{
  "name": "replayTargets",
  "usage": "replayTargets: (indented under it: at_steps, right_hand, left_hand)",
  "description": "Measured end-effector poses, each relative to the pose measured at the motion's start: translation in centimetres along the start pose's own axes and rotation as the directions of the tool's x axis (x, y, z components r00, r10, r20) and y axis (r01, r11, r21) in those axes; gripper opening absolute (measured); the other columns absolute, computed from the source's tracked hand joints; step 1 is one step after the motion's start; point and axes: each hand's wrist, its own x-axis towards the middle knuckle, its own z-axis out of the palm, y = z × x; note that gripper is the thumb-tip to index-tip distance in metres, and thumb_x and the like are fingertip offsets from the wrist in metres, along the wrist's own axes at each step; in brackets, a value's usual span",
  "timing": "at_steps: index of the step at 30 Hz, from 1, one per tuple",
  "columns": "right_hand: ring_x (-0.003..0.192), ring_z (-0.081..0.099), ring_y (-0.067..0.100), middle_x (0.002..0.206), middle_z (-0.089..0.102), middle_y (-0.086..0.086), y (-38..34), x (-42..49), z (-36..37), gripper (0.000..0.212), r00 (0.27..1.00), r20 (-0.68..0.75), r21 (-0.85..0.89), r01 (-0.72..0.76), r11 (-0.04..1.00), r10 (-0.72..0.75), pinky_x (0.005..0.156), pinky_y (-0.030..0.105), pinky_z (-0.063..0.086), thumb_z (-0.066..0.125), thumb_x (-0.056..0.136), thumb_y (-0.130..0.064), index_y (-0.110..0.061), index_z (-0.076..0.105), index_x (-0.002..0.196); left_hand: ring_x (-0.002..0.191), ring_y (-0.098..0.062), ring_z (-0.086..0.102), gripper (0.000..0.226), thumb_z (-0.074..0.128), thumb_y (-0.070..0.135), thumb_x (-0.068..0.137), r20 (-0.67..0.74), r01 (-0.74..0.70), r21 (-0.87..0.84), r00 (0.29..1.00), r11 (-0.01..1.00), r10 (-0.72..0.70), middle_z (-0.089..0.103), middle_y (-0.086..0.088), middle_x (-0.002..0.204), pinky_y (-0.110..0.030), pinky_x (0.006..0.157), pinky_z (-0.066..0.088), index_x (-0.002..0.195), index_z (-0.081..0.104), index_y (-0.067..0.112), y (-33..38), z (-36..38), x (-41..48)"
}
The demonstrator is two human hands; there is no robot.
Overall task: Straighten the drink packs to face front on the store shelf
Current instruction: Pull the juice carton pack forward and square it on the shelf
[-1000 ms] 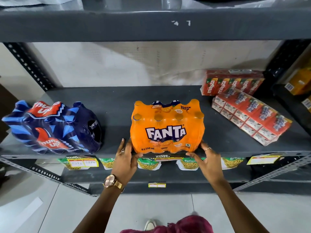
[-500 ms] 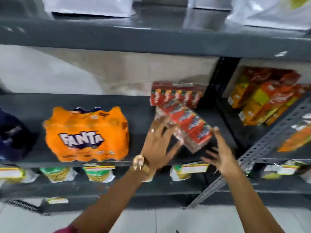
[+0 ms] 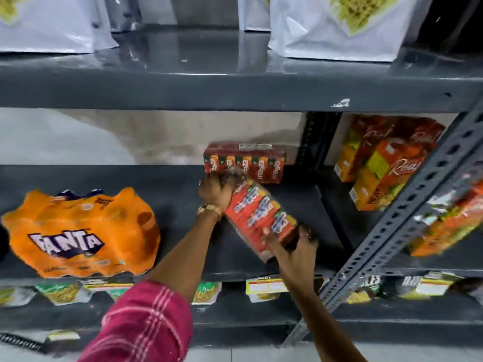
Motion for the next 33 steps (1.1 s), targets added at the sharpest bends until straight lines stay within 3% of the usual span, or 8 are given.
replayTargets:
  at_steps: [4, 7, 10, 14, 19, 24, 29, 33]
  right_hand:
    - [0.131, 0.032, 0.008, 0.142, 0.027, -0.002, 1.1, -0.6, 0.4, 0.107, 0.962, -0.054, 0.111, 0.273, 0.956, -0.269, 0.106, 0.023, 0.033, 0.087, 0.049, -0.045, -0.026, 0.032, 0.138]
    - [0.136, 0.032, 0.012, 0.148, 0.024, -0.007, 0.9, -0.5, 0.3, 0.121, 0.971, -0.002, 0.266, 0.232, 0.936, -0.24, 0.107, 0.037, 0.04, 0.092, 0.048, -0.03, -0.04, 0.017, 0.142]
    - [0.135, 0.033, 0.008, 0.147, 0.026, -0.008, 1.1, -0.7, 0.7, 0.117, 0.969, -0.016, 0.327, 0.237, 0.915, -0.245, 0.105, 0.028, 0.041, 0.089, 0.054, -0.022, -0.046, 0.015, 0.142]
    - [0.132, 0.025, -0.005, 0.139, 0.026, -0.004, 2.0, -1.7, 1.8, 0.119, 0.909, 0.004, 0.05, 0.415, 0.908, -0.416, 0.105, 0.019, 0.033, 0.088, 0.057, -0.022, -0.036, 0.01, 0.146]
    - [0.131, 0.026, -0.007, 0.141, 0.029, -0.005, 1.3, -2.1, 2.6, 0.12, 0.943, 0.076, 0.128, 0.313, 0.941, -0.324, 0.107, 0.024, 0.035, 0.087, 0.059, -0.017, -0.028, 0.006, 0.146]
    - [0.108, 0.06, 0.019, 0.118, 0.062, -0.003, 0.9, -3.8, 4.9, 0.102, 0.997, 0.062, 0.215, 0.041, 0.976, -0.055, 0.098, 0.033, 0.048, 0.092, 0.047, -0.027, -0.022, 0.037, 0.133]
    - [0.136, 0.032, 0.015, 0.149, 0.034, 0.007, 0.2, -7.6, 7.6, 0.106, 0.978, 0.141, 0.236, 0.121, 0.964, -0.157, 0.113, 0.021, 0.022, 0.085, 0.058, -0.023, -0.012, 0.024, 0.144]
    - [0.122, 0.047, 0.008, 0.133, 0.047, 0.001, 0.7, -3.5, 4.8, 0.09, 0.995, -0.029, 0.28, 0.098, 0.955, -0.093, 0.102, 0.024, 0.039, 0.085, 0.059, -0.005, -0.013, 0.035, 0.133]
  left_hand:
    - [0.11, -0.026, 0.05, 0.064, 0.029, 0.067, 0.083, -0.013, -0.03, -0.196, 1.0, 0.98, 0.028, 0.058, -0.009, 0.109, -0.041, 0.1, 0.036, 0.11, 0.053, 0.014, -0.8, -1.2, -3.3]
    - [0.124, -0.034, 0.045, 0.062, 0.014, 0.056, 0.088, 0.03, -0.025, 0.228, 0.999, 0.973, 0.019, 0.063, -0.013, 0.115, -0.051, 0.115, 0.011, 0.12, 0.051, 0.018, 0.2, -2.7, -3.6]
    - [0.098, -0.037, 0.064, 0.052, 0.032, 0.052, 0.09, 0.122, 0.065, 0.437, 0.984, 0.897, -0.13, 0.069, -0.014, 0.101, -0.05, 0.105, 0.038, 0.1, 0.061, 0.011, 4.1, -4.8, -4.0]
    - [0.072, -0.033, 0.071, 0.09, 0.028, 0.09, 0.066, 0.342, 0.262, 0.131, 0.893, 0.956, -0.292, 0.066, -0.013, 0.093, -0.039, 0.062, 0.061, 0.1, 0.057, 0.012, 6.0, -5.5, -6.4]
    - [0.082, -0.024, 0.071, 0.072, 0.066, 0.073, 0.06, 0.432, 0.374, -0.092, 0.85, 0.923, -0.301, 0.074, -0.011, 0.094, -0.045, 0.068, 0.061, 0.101, 0.067, 0.015, 4.7, -5.5, -6.7]
    - [0.093, -0.021, 0.066, 0.068, 0.077, 0.063, 0.057, 0.53, 0.246, 0.045, 0.815, 0.968, -0.232, 0.067, 0.0, 0.105, -0.041, 0.074, 0.059, 0.112, 0.057, 0.028, 7.8, -4.2, -5.6]
    - [0.089, -0.019, 0.064, 0.065, 0.082, 0.041, 0.062, 0.695, -0.118, 0.295, 0.707, 0.948, -0.128, 0.065, 0.001, 0.108, -0.032, 0.08, 0.054, 0.116, 0.049, 0.026, 11.5, -3.5, -4.9]
    - [0.1, -0.019, 0.064, 0.081, 0.079, 0.018, 0.066, 0.791, -0.219, 0.328, 0.596, 0.919, -0.14, 0.061, 0.006, 0.12, -0.039, 0.087, 0.055, 0.134, 0.037, 0.031, 11.9, -4.0, -5.7]
